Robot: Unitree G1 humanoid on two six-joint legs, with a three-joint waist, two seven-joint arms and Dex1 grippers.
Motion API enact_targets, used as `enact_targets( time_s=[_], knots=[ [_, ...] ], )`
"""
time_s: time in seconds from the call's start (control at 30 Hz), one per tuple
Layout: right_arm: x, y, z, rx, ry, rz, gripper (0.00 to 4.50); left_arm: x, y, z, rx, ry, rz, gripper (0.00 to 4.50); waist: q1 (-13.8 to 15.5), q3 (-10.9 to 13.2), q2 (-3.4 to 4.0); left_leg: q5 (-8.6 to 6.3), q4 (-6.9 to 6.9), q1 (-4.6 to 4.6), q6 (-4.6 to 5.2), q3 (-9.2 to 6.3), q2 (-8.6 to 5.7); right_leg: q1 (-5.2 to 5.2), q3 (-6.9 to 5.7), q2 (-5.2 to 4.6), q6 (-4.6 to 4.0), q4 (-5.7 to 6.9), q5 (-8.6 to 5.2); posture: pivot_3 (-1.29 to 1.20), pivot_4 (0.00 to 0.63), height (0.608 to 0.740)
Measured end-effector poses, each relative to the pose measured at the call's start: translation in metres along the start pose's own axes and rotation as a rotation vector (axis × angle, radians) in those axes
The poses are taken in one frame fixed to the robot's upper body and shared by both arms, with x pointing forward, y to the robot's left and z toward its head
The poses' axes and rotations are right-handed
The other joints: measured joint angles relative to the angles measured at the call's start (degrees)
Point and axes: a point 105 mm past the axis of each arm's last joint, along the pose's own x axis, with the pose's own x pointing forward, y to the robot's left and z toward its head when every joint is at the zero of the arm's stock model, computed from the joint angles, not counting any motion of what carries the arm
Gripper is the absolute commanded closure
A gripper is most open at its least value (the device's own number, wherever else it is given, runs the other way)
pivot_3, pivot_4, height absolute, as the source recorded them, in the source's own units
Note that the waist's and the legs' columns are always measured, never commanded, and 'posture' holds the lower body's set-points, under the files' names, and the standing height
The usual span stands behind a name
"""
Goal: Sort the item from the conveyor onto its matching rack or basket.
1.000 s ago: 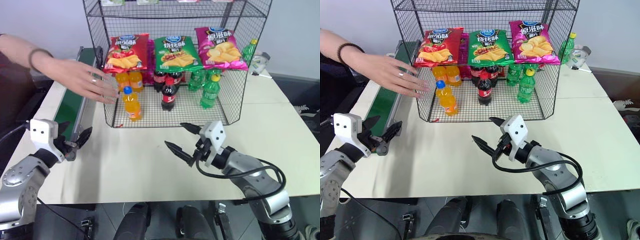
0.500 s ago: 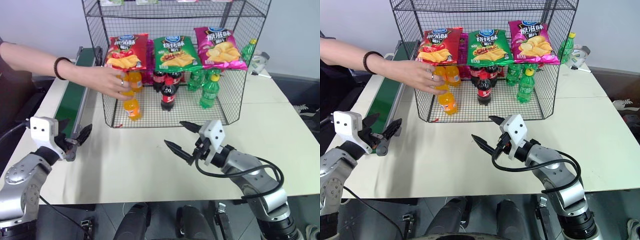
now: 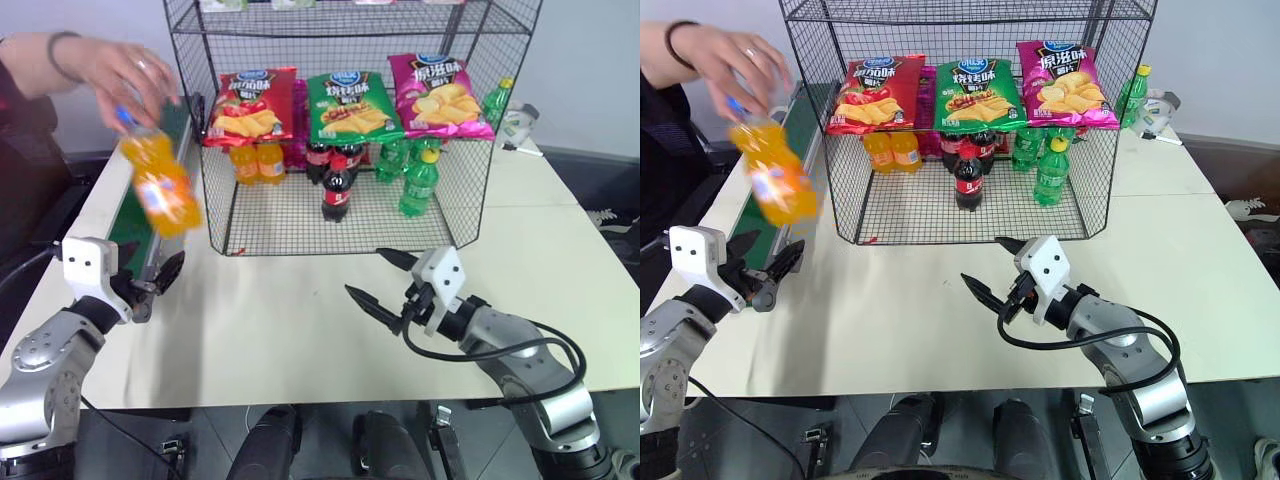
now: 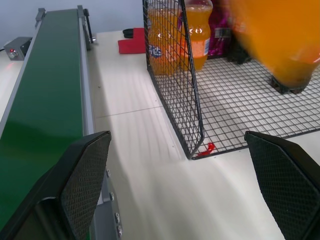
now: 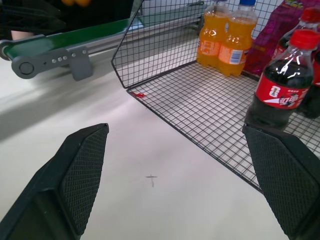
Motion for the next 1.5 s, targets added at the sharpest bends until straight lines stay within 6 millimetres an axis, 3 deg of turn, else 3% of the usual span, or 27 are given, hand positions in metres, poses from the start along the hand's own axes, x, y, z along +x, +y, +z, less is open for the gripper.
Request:
enact_targets(
  time_s=[0.3, 0.53, 0.7, 0.83, 1.1, 1.5],
  knots=[
    [0.002, 0.003, 0.002, 0.040, -0.008, 0.025, 0.00, 0.001, 0.001, -0.001, -0.014, -0.010, 0.013, 0.03, 0.0, 0.0, 0.00, -0.01, 0.01, 0.00, -0.02, 0.00, -0.01, 0.01, 0.00, -0.01, 0.00, -0.01, 0.00, 0.00, 0.150, 0.740],
    [0.002, 0.003, 0.005, -0.010, -0.060, 0.011, 0.00, -0.007, 0.031, 0.001, 0.025, -0.046, 0.188, 0.03, 0.0, 0.0, 0.00, 0.00, 0.00, 0.00, 0.00, 0.00, 0.00, 0.00, 0.00, 0.00, 0.01, -0.01, 0.00, 0.00, 0.150, 0.740],
    [0.007, 0.009, 0.004, -0.008, -0.095, 0.043, 0.00, -0.025, 0.065, 0.002, 0.015, -0.077, 0.390, 0.03, 0.0, 0.0, -0.01, 0.00, 0.00, 0.01, 0.00, 0.00, 0.00, 0.00, -0.01, 0.01, 0.01, 0.00, 0.01, 0.00, 0.150, 0.740],
    [0.014, 0.008, 0.008, -0.019, -0.113, 0.064, 0.00, -0.035, 0.080, 0.006, 0.009, -0.101, 0.481, 0.03, 0.1, 0.0, -0.03, -0.01, 0.04, 0.01, -0.02, 0.00, -0.01, 0.03, -0.02, 0.01, 0.01, 0.00, 0.01, 0.00, 0.150, 0.740],
    [0.019, 0.006, 0.010, -0.014, -0.121, 0.080, 0.00, -0.034, 0.081, 0.003, 0.002, -0.085, 0.500, 0.03, 0.0, 0.0, -0.03, -0.01, 0.03, 0.01, -0.01, 0.00, -0.01, 0.01, -0.02, 0.01, 0.02, 0.01, 0.01, 0.00, 0.150, 0.740],
    [0.021, 0.006, 0.012, -0.007, -0.121, 0.072, 0.00, -0.008, 0.058, -0.005, 0.021, -0.074, 0.376, 0.03, -0.1, 0.0, -0.03, 0.00, 0.01, 0.01, 0.00, 0.00, -0.01, -0.01, -0.02, 0.01, 0.05, 0.03, 0.03, 0.00, 0.150, 0.740]
  ],
)
